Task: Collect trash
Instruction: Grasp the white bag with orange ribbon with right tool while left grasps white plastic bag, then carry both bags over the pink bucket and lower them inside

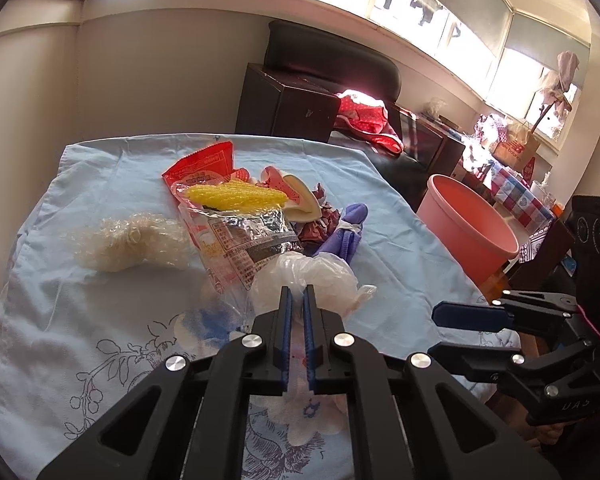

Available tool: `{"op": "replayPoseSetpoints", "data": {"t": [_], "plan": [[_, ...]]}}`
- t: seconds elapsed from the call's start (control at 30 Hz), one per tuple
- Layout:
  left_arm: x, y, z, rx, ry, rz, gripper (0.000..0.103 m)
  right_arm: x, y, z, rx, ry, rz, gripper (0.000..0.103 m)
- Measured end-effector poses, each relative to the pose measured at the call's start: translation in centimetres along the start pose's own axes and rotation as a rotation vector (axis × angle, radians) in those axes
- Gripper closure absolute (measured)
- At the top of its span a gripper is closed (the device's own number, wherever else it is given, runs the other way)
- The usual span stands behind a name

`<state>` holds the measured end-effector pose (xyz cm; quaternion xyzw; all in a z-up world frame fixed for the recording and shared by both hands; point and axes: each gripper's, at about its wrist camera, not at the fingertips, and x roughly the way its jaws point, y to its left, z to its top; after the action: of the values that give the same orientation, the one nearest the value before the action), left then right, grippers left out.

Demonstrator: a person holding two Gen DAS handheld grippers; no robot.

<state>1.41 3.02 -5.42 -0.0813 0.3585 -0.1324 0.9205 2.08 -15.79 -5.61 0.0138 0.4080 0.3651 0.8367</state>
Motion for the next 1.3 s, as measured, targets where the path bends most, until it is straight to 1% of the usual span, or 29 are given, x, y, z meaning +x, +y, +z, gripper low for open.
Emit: {"op": "replayPoseSetpoints", "data": {"t": [0.17, 0.33, 0.47, 0.53, 0.7, 0.8, 0.97, 1.13, 1.3], "plan": [[-1.1, 0.4, 0.4, -0.021, -0.029, -0.011, 0.098, 1.2, 1.3, -0.3, -0.044, 0.061, 0.029, 0.06], [-2.3, 0.7, 0.2, -0.029, -0.052, -0.01, 0.098, 1.5, 3.1, -0.7, -0.119, 0.077, 0.05, 0.06], [-3.0, 1.1, 0.1, -0.039, -0.061, 0.0, 0.098, 2.5, 3.6, -0.9, -0.153, 0.1, 0.001, 0.06], [-3.3, 1.2, 0.1, -0.041, -0.066, 0.003, 0.098, 2.7, 3.6, -1.0, -0.163, 0.096, -0.02, 0.07], [-4.1, 0.9, 0.2, -0.029, -0.081, 0.003, 0.098, 2.6, 3.2, -1.2, -0.164, 0.094, -0.038, 0.076], [-4.4, 0.6, 0.3, -0.021, -0.092, -0.002, 0.098, 2.1, 2.9, -1.1, -0.155, 0.067, -0.036, 0.076], [-4.6, -0.4, 1.3, -0.01, -0.117, -0.014, 0.098, -0.2, 1.8, -0.9, -0.128, -0.016, -0.051, 0.076], [-4.3, -2.1, 2.4, 0.014, -0.144, -0.027, 0.098, -2.2, 0.5, -0.6, -0.099, -0.093, -0.112, 0.077], [-3.8, -4.1, 3.4, 0.045, -0.167, -0.048, 0.098, -4.6, -1.2, -0.4, -0.051, -0.189, -0.183, 0.077]]}}
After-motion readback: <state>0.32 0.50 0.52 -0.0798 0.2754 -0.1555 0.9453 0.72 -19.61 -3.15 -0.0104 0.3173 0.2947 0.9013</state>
